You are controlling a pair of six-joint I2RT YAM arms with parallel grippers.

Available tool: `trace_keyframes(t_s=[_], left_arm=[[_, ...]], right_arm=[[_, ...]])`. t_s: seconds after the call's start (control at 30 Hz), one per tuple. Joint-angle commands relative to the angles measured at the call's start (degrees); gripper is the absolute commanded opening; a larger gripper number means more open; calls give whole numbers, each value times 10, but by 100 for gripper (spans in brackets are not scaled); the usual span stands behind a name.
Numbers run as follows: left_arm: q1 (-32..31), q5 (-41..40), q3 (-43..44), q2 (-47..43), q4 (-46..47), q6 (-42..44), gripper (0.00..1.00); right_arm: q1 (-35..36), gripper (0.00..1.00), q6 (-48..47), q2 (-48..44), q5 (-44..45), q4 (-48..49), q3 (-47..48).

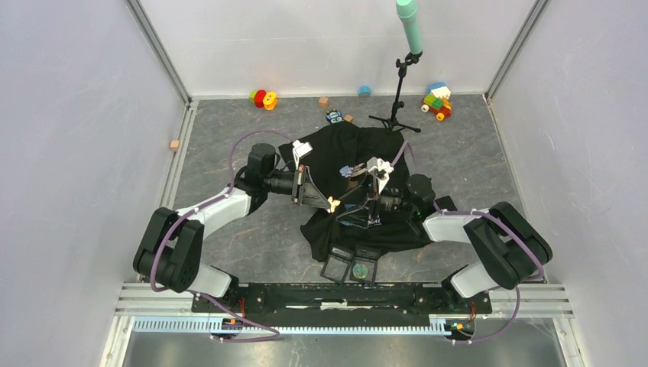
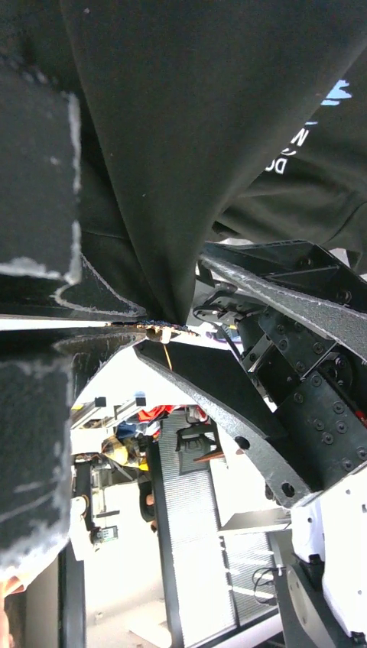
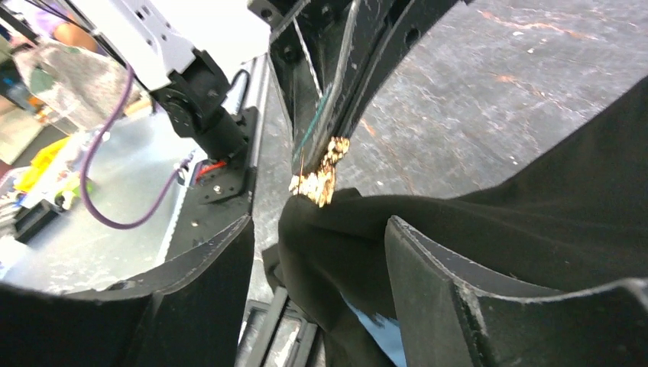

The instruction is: Pin the brooch onto the clothing

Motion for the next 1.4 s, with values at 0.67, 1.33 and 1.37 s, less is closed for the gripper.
trace_keyframes(t_s=[0.67,1.33,1.37], left_arm=[[-30,56,2,-16,37,-13,2],[-54,75,5,-20,37,-8,2],[-55,75,5,-20,37,-8,2]], right_arm=[[10,40,123,28,-86,153,42],[21,20,371,123,-126,473,58],[21,19,365,123,-124,463,59]])
